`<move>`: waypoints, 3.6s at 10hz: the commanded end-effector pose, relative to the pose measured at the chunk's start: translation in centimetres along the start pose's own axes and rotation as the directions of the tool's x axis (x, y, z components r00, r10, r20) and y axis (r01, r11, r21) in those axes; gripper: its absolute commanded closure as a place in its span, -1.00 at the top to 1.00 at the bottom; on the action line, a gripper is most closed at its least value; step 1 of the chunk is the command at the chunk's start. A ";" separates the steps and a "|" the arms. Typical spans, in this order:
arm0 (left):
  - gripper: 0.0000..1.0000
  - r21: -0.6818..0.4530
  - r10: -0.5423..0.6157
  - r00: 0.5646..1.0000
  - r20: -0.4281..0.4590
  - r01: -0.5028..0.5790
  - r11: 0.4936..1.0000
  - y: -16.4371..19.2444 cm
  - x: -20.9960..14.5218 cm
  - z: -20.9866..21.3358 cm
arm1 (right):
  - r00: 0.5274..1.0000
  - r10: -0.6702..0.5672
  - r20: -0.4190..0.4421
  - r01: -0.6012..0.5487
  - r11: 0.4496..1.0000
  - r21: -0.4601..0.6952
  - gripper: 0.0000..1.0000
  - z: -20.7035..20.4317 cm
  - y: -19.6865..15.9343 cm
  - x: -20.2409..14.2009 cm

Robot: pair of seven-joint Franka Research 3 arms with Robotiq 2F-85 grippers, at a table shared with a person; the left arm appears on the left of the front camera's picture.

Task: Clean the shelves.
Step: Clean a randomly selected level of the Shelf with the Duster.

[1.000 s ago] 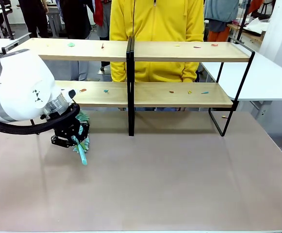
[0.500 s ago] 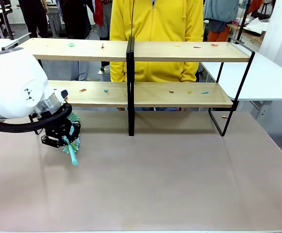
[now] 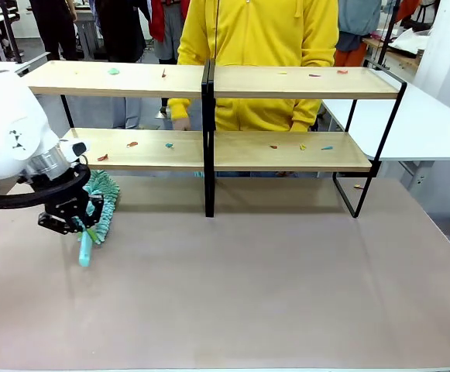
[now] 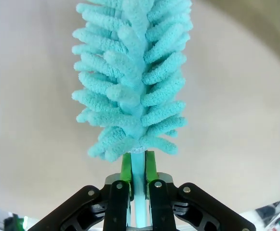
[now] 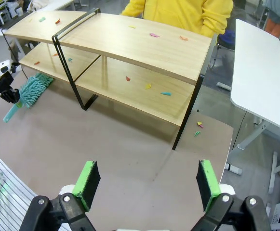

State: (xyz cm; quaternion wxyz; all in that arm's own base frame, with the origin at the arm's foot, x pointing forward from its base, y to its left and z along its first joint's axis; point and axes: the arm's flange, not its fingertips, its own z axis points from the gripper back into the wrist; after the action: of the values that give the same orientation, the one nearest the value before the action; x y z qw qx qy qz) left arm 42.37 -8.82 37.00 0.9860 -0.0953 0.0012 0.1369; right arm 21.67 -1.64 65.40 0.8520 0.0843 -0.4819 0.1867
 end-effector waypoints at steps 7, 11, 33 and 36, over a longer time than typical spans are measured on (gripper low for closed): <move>-1.00 0.075 0.126 0.976 0.175 -0.141 0.987 5.0 0.7 1.4 | 1.000 0.007 0.002 -0.007 1.000 0.009 1.00 0.0 -0.1 -0.1; -1.00 0.015 0.146 0.938 0.314 -0.158 0.987 2.8 -0.7 1.7 | 1.000 0.007 0.002 -0.007 1.000 0.009 1.00 0.0 -0.1 -0.1; -1.00 0.069 -0.868 0.241 0.433 0.952 0.299 26.2 -26.0 10.4 | 1.000 0.007 0.002 -0.007 1.000 0.009 1.00 0.0 -0.1 -0.1; -1.00 -0.023 -0.685 0.191 0.703 0.969 0.246 27.5 -24.1 13.2 | 1.000 0.007 0.002 -0.007 1.000 0.009 1.00 0.0 -0.1 -0.1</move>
State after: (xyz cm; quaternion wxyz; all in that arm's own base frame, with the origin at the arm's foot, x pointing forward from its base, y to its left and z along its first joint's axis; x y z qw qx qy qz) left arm 10.91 18.68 52.94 0.8048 -0.2133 -0.3557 -0.4246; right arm 21.67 -1.64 65.40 0.8519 0.0844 -0.4820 0.1866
